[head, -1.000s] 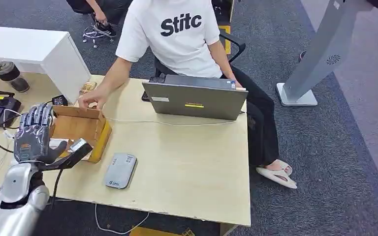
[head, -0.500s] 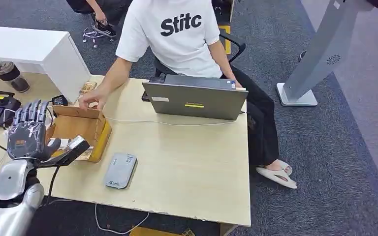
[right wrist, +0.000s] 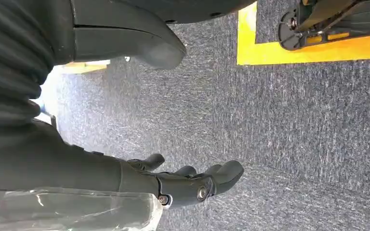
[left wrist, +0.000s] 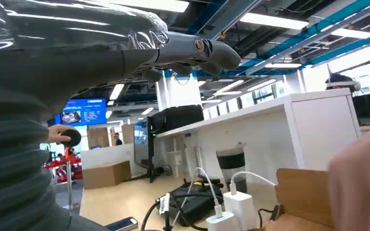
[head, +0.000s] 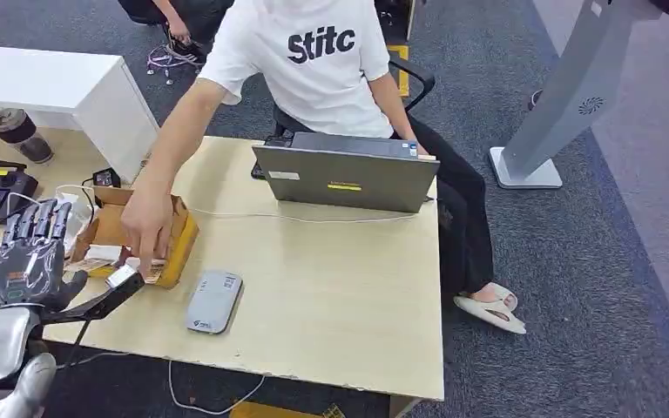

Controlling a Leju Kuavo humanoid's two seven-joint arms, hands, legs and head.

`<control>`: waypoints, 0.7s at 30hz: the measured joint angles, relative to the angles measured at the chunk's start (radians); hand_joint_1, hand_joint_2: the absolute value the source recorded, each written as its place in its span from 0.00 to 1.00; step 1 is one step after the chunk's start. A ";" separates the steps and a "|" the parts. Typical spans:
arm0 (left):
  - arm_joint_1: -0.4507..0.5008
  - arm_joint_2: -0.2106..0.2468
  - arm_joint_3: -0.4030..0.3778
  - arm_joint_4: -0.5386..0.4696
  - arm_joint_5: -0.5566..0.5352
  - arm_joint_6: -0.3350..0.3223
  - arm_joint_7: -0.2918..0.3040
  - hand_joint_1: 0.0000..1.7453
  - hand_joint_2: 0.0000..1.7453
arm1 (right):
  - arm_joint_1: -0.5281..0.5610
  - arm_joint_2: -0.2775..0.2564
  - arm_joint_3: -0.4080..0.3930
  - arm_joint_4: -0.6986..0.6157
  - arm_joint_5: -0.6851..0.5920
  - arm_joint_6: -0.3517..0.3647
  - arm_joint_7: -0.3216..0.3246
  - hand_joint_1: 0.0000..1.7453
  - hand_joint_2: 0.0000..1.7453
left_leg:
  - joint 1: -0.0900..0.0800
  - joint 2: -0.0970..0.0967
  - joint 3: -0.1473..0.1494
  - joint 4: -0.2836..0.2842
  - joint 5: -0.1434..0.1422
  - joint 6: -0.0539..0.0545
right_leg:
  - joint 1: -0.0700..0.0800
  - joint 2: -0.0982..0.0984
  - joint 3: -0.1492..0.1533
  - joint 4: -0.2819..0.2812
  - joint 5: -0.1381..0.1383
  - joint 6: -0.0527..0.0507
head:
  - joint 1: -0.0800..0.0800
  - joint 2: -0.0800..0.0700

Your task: Pass the card to the sensor for recognition and then transmit it.

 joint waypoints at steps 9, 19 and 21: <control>0.099 0.013 0.074 -0.031 -0.020 -0.075 0.038 0.00 1.00 | 0.002 0.005 -0.019 0.000 -0.001 0.000 -0.008 0.00 1.00 | 0.000 0.001 0.000 0.000 0.000 0.000 | 0.000 0.001 -0.001 0.000 0.000 0.000 | 0.001 0.000; 0.156 -0.029 0.147 -0.032 -0.034 -0.071 0.018 0.00 1.00 | 0.002 0.011 -0.030 0.000 0.008 0.005 -0.001 0.00 1.00 | 0.000 0.000 0.000 0.000 0.000 0.000 | 0.000 0.000 0.000 0.000 0.000 0.000 | 0.000 0.000; 0.156 -0.039 0.147 -0.024 -0.040 -0.066 0.013 0.00 1.00 | 0.002 0.012 -0.030 0.000 0.008 0.006 -0.001 0.00 1.00 | 0.000 0.000 0.000 0.000 0.000 0.000 | 0.000 0.000 0.000 0.000 0.000 0.000 | 0.000 0.000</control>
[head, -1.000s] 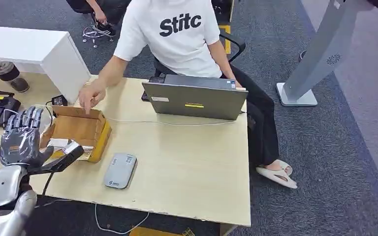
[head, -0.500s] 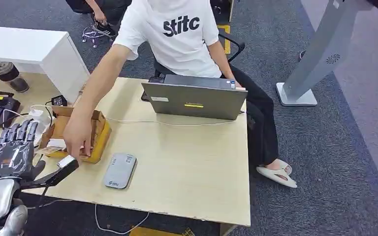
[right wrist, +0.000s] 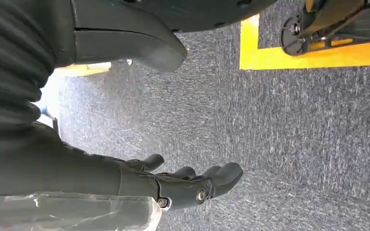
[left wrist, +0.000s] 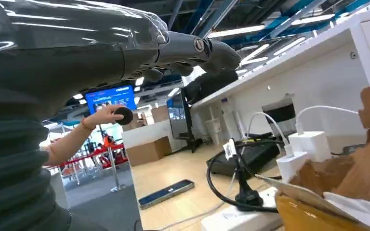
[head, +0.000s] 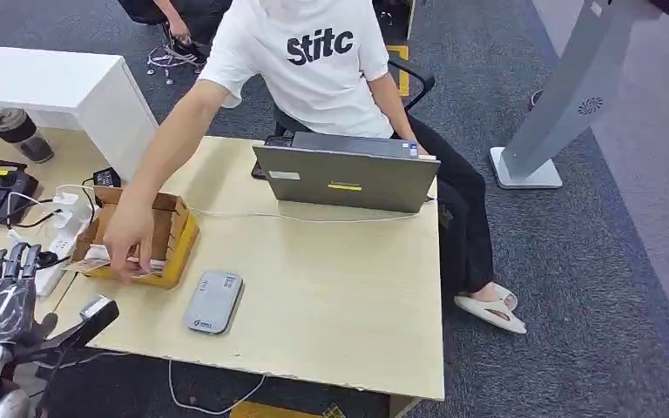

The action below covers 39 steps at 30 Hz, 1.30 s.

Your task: Pass the card to the sensor for recognition and then transmit it.

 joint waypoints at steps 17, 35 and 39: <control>-0.079 -0.029 -0.001 0.121 -0.027 0.057 -0.012 0.00 1.00 | -0.002 0.002 0.000 0.000 0.035 0.013 0.001 0.00 1.00 | 0.000 0.000 0.000 0.000 0.000 0.000 | 0.000 0.000 0.000 0.000 0.000 0.000 | 0.000 0.000; -0.156 -0.029 -0.051 0.222 -0.056 0.060 -0.011 0.00 1.00 | -0.003 0.002 0.000 0.000 0.053 0.017 0.001 0.00 1.00 | 0.000 0.001 0.000 0.000 0.000 0.000 | 0.000 0.001 -0.001 0.000 0.000 0.000 | 0.000 0.000; -0.157 -0.029 -0.052 0.228 -0.056 0.060 -0.011 0.00 1.00 | -0.003 0.002 0.000 0.000 0.053 0.017 0.001 0.00 1.00 | 0.000 0.001 0.000 0.000 0.000 0.000 | 0.000 0.001 -0.001 0.000 0.000 0.000 | 0.000 0.000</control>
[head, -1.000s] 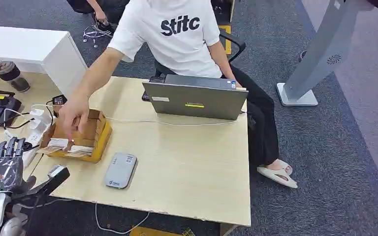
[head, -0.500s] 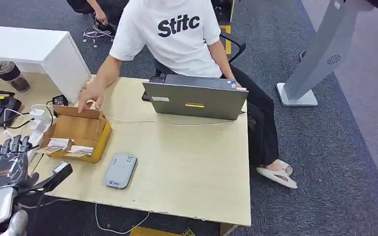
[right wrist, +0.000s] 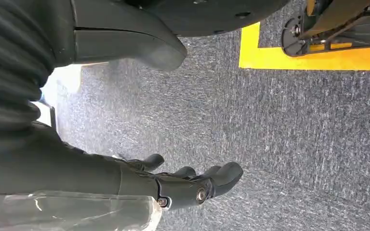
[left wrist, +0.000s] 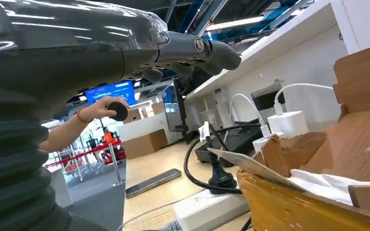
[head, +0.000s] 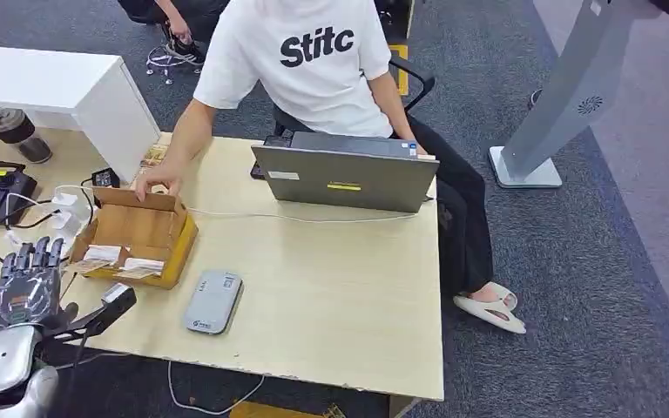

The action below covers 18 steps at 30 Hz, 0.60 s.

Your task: Pass the card to the sensor for recognition and then transmit it.

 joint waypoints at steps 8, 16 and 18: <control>-0.001 0.000 -0.001 0.005 0.000 0.000 0.000 0.00 1.00 | 0.000 0.000 0.000 0.000 0.000 0.000 0.000 0.00 1.00 | 0.000 0.000 0.000 0.000 0.000 0.000 | 0.000 0.000 0.000 0.000 0.000 0.000 | 0.000 0.000; -0.008 0.000 -0.008 0.014 0.000 0.000 0.000 0.00 1.00 | 0.000 0.000 0.000 0.000 0.000 0.000 0.000 0.00 1.00 | 0.000 0.000 0.000 0.000 0.000 0.000 | 0.000 0.000 0.000 0.000 0.000 0.000 | 0.000 0.000; -0.011 0.000 -0.014 0.018 0.000 0.000 0.000 0.00 1.00 | 0.000 0.000 0.000 0.000 0.000 0.000 0.000 0.00 1.00 | 0.000 0.000 0.000 0.000 0.000 0.000 | 0.000 0.000 0.000 0.000 0.000 0.000 | 0.000 0.000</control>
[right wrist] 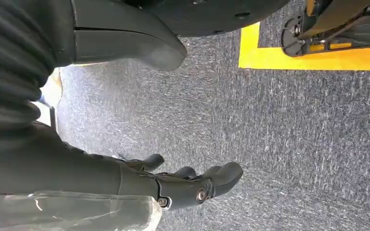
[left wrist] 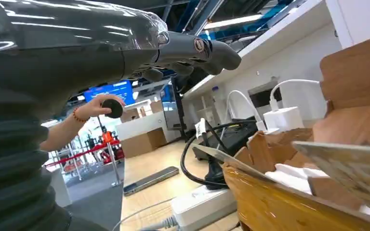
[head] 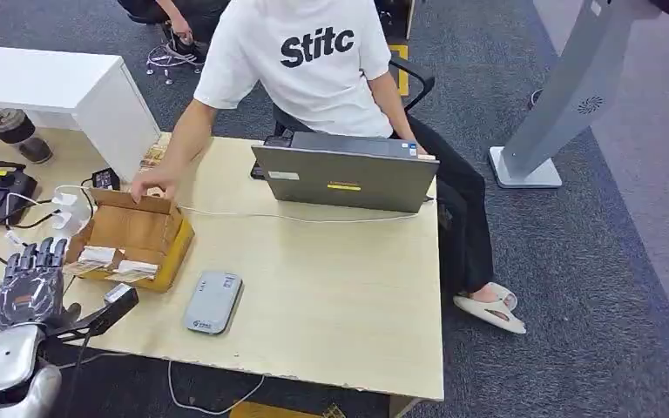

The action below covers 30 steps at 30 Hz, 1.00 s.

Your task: Pass the card to the sensor for recognition and then transmit it.

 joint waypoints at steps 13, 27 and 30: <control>0.000 0.000 -0.002 0.000 0.000 0.000 0.000 0.00 1.00 | 0.000 0.000 0.000 0.000 0.000 0.000 0.000 0.00 1.00 | 0.000 0.000 0.000 0.000 0.000 0.000 | 0.000 0.000 0.000 0.000 0.000 0.000 | 0.000 0.000; 0.000 0.001 -0.003 0.000 0.000 0.000 0.000 0.00 1.00 | 0.000 0.000 0.000 0.000 0.000 0.000 0.000 0.00 1.00 | 0.000 0.000 0.000 0.000 0.000 0.000 | 0.000 0.000 0.000 0.000 0.000 0.000 | 0.000 0.000; 0.000 0.001 -0.003 0.000 0.000 0.000 0.000 0.00 1.00 | 0.000 0.000 0.000 0.000 0.000 0.000 0.000 0.00 1.00 | 0.000 0.000 0.000 0.000 0.000 0.000 | 0.000 0.000 0.000 0.000 0.000 0.000 | 0.000 0.000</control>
